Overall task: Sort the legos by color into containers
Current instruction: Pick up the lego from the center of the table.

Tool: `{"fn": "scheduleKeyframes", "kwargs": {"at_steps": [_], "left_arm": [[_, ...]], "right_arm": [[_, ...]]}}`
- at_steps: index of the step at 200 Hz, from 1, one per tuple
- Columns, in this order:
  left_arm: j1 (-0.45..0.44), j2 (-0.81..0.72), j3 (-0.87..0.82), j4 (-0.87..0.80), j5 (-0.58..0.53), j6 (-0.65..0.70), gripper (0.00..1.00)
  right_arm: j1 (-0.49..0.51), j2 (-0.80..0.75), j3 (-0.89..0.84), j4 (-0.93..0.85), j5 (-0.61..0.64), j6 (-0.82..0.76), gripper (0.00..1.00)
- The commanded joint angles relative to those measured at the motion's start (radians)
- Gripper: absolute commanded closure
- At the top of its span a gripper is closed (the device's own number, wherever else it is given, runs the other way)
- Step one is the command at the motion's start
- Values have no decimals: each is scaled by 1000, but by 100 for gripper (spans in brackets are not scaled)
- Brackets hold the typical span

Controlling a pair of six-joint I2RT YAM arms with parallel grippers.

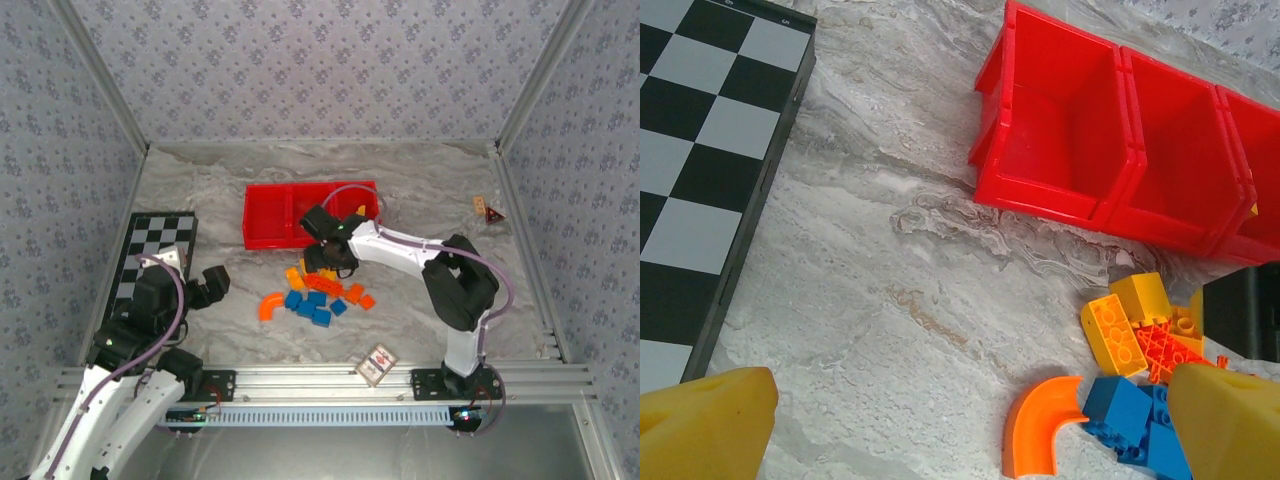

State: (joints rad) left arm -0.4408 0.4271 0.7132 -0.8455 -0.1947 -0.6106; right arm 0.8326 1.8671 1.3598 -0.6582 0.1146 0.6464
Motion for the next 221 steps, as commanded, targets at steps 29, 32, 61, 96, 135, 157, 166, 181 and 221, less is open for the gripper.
{"fn": "scheduleKeyframes", "kwargs": {"at_steps": [29,32,61,96,135,157,166,181,221], "left_arm": [[-7,-11,-1,20,11,22,0],[-7,-11,-1,19,10,22,0],[-7,-11,-1,18,10,22,0],[-7,-12,0,16,8,21,0],[-9,-11,-1,14,3,18,0],[-9,-10,-2,14,2,17,0],[-9,-8,-2,14,1,17,0],[-10,-8,-1,13,-1,15,0],[-10,-8,0,10,-9,12,0]], "right_arm": [[11,62,54,-149,94,-9,20],[11,64,53,-150,99,-8,20],[5,81,52,-149,114,-50,20],[-18,91,32,-158,144,-53,20],[-72,26,-43,-112,140,-85,22],[-88,2,-56,-100,140,-120,22],[-88,-5,-59,-85,143,-148,22],[-78,-17,-64,-59,140,-192,22],[-59,-14,-54,-59,115,-270,22]]}}
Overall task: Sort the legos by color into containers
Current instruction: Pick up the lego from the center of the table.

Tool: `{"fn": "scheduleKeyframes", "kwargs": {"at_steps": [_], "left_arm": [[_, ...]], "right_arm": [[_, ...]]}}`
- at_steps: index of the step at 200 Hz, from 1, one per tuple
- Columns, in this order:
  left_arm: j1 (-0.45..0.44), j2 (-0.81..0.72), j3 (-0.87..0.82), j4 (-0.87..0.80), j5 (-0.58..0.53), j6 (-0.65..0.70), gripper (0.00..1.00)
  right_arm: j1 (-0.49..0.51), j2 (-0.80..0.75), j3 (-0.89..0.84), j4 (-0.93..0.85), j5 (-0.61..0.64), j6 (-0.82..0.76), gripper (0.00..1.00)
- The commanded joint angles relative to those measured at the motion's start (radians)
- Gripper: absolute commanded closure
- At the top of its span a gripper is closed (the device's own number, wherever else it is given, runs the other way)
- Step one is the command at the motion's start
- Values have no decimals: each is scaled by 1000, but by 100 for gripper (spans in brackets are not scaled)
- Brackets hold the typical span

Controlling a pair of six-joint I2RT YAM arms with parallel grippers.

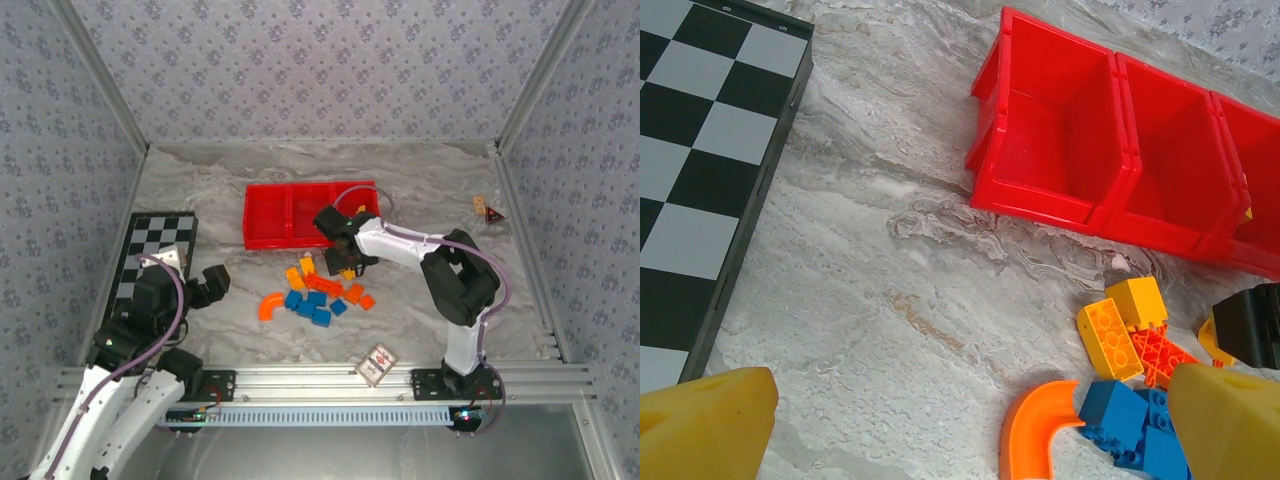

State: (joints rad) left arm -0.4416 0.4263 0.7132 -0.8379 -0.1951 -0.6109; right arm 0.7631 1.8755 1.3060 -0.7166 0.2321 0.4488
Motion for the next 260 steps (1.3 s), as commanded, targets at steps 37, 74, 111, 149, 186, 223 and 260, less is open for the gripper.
{"fn": "scheduleKeyframes", "kwargs": {"at_steps": [37,74,111,149,186,223,260], "left_arm": [[-12,-6,1,-3,-11,10,0],[-14,-3,2,-4,-16,8,0],[-16,2,2,-7,-21,7,0],[-16,6,3,-9,-20,7,0],[-17,6,3,-10,-22,5,0],[-20,5,5,-12,-23,4,0],[-23,3,5,-13,-28,4,0]], "right_arm": [[-1,-9,-10,-11,-21,-92,22],[-11,14,-10,-10,-43,-115,22],[-9,23,-22,5,-63,-114,26],[-12,41,-22,6,-77,-114,31],[-17,60,-32,19,-90,-114,35],[-22,59,-35,24,-96,-114,53],[-22,9,-31,20,-69,-113,67]]}}
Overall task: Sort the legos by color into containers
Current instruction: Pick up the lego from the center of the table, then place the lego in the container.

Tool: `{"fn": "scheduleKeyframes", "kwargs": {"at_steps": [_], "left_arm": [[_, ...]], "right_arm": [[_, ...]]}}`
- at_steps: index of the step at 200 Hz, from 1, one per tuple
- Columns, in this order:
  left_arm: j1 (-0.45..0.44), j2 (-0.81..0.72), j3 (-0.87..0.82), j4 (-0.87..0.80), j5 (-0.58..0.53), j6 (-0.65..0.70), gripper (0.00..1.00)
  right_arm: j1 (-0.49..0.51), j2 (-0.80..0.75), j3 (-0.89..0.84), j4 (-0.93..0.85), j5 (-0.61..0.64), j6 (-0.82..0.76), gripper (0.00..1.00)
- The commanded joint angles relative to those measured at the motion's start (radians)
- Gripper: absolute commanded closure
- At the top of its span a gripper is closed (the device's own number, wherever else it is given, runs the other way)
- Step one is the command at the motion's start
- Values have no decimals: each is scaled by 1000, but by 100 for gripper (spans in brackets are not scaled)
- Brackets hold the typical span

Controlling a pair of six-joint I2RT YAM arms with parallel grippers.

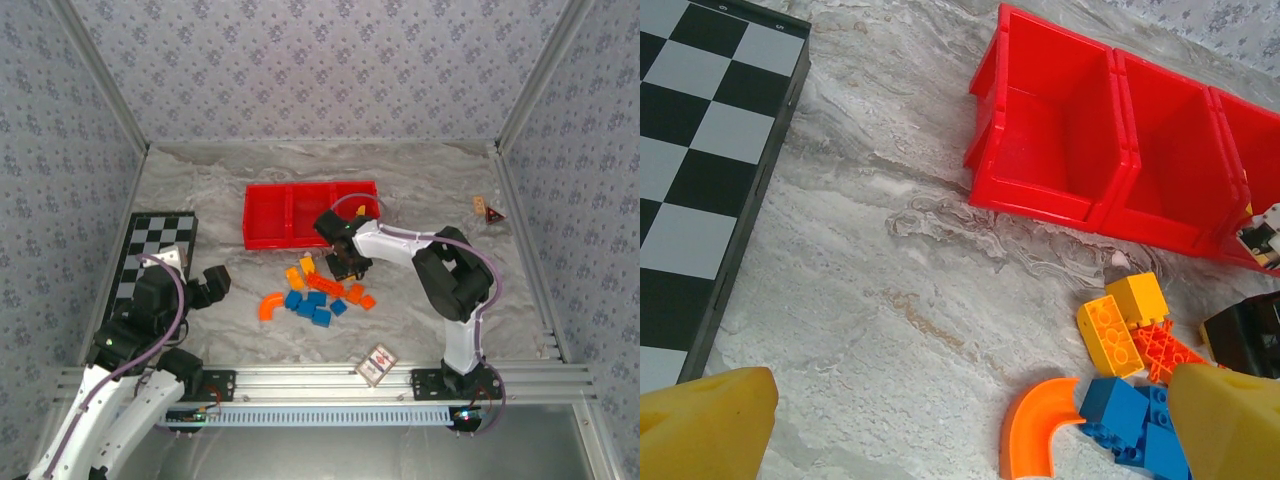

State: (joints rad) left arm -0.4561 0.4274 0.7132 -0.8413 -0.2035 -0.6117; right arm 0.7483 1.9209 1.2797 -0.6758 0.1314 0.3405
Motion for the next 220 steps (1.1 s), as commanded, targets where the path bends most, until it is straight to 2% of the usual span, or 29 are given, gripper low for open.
{"fn": "scheduleKeyframes", "kwargs": {"at_steps": [1,29,81,111,145,173,194,220], "left_arm": [[-9,2,5,-10,-20,4,0],[-10,2,4,-9,-23,4,0],[-9,5,10,-14,-35,13,0],[-10,5,12,-16,-36,15,0],[-10,1,13,-15,-36,18,0],[-12,-2,12,-15,-37,20,0],[-13,-2,11,-12,-39,20,0],[-13,-3,12,-13,-39,20,0]], "right_arm": [[-7,-41,-4,-22,32,-4,68],[-7,-119,8,-25,31,-7,76],[-40,-211,96,-45,43,-43,77],[-122,-154,182,-49,32,-67,77],[-237,-47,265,30,-71,-81,78],[-286,56,360,35,-135,-83,78],[-308,116,415,27,-188,-72,75],[-325,146,446,9,-204,-63,63]]}}
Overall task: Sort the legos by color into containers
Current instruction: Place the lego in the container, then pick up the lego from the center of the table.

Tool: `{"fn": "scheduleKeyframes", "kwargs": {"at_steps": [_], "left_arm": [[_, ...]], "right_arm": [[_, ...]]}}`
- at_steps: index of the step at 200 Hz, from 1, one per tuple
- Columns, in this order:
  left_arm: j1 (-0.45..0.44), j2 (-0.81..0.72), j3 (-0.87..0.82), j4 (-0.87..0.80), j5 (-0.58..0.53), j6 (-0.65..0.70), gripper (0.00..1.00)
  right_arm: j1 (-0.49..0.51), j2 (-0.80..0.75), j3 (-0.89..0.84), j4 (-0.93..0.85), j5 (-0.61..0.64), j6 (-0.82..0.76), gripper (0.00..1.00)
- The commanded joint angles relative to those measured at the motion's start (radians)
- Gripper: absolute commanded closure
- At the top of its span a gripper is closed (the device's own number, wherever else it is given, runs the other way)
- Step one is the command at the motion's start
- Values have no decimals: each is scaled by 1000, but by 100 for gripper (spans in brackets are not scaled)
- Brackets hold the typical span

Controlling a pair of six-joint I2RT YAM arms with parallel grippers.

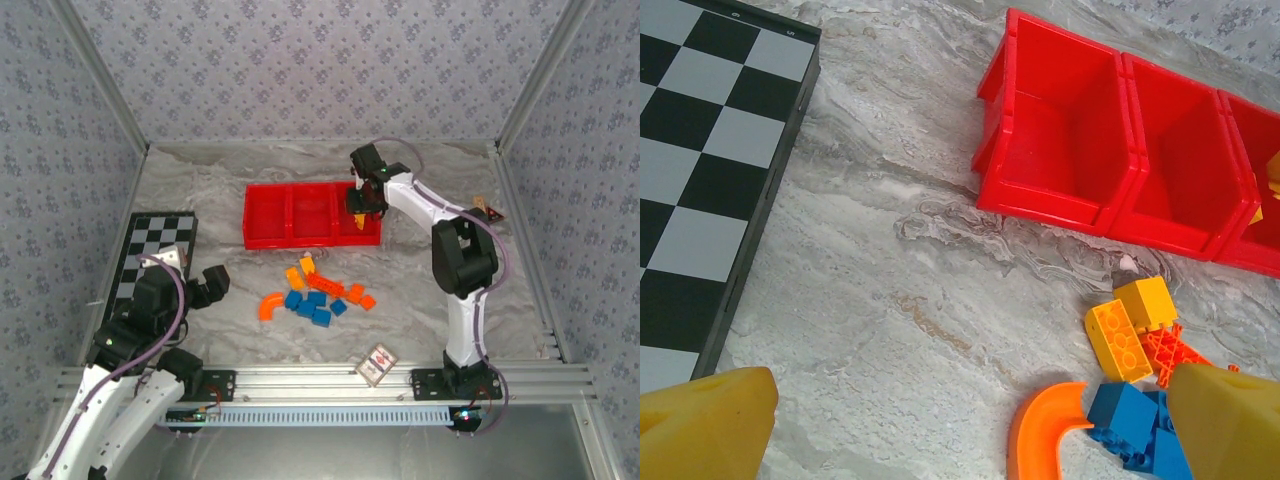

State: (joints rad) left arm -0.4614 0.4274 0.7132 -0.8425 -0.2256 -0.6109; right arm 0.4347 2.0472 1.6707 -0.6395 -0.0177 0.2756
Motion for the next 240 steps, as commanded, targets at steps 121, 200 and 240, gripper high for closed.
{"fn": "scheduleKeyframes", "kwargs": {"at_steps": [121,200,240], "left_arm": [[-8,2,4,-2,-16,20,0],[-8,7,1,8,-3,23,0],[-8,-1,0,11,1,25,0]], "right_arm": [[61,-248,-118,-25,26,46,14],[287,-352,-331,34,111,201,0],[375,-276,-331,67,133,274,0]]}}
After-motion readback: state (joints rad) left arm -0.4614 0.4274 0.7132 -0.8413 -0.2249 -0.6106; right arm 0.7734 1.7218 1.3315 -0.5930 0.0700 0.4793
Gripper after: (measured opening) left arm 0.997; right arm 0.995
